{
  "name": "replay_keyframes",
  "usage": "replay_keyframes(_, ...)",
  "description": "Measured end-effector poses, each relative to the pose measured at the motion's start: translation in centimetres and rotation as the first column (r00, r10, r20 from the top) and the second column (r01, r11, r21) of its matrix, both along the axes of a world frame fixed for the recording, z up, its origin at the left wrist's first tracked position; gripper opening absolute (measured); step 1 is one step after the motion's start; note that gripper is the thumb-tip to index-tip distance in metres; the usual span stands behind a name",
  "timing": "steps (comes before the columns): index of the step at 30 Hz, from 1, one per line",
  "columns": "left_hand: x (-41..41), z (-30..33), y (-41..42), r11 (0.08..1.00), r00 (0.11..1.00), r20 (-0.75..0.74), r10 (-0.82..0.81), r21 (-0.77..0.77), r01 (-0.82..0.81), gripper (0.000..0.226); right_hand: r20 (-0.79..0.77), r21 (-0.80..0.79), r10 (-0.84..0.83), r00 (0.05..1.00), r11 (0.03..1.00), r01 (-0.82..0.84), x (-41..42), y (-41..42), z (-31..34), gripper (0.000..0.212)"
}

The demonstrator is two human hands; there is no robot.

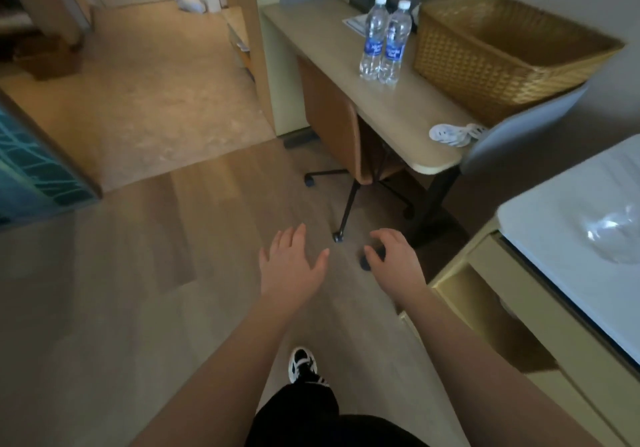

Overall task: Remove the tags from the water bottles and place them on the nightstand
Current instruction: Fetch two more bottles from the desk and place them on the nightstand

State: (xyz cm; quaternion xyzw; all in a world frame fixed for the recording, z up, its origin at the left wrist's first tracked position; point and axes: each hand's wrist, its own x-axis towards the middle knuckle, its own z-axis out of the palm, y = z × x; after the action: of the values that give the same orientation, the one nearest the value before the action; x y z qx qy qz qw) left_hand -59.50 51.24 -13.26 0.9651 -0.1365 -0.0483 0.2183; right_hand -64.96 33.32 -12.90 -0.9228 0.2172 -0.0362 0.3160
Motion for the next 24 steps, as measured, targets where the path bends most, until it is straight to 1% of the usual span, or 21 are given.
replay_keyframes(4, 10.8, 1.9, -1.2, 1.0, 0.999, 0.019, -0.029, -0.001, 0.029, 0.072, 0.008, 0.014, -0.031, 0.999, 0.999, 0.031, 10.6, -1.0, 2.7, 0.041)
replay_keyframes(9, 20.0, 3.0, -3.5, 0.996, 0.996, 0.022, -0.081, -0.033, 0.082, 0.072, 0.032, 0.027, -0.063, 0.997, 0.998, 0.062, 18.6, -3.0, 4.0, 0.04)
replay_keyframes(17, 32.0, 2.8, -9.1, 0.982, 0.983, 0.037, -0.179, -0.058, 0.181, 0.071, 0.098, 0.041, -0.172, 0.98, 0.985, 0.169, 29.1, -8.7, 2.8, 0.034)
replay_keyframes(20, 37.2, 2.3, -12.2, 0.971, 0.972, 0.073, -0.225, -0.068, 0.23, 0.07, 0.138, 0.051, -0.218, 0.966, 0.976, 0.213, 33.7, -11.2, 2.0, 0.037)
replay_keyframes(24, 44.6, 1.8, -17.4, 0.943, 0.945, 0.047, -0.325, -0.057, 0.327, 0.07, 0.168, 0.065, -0.313, 0.935, 0.95, 0.306, 39.8, -15.7, 1.4, 0.036)
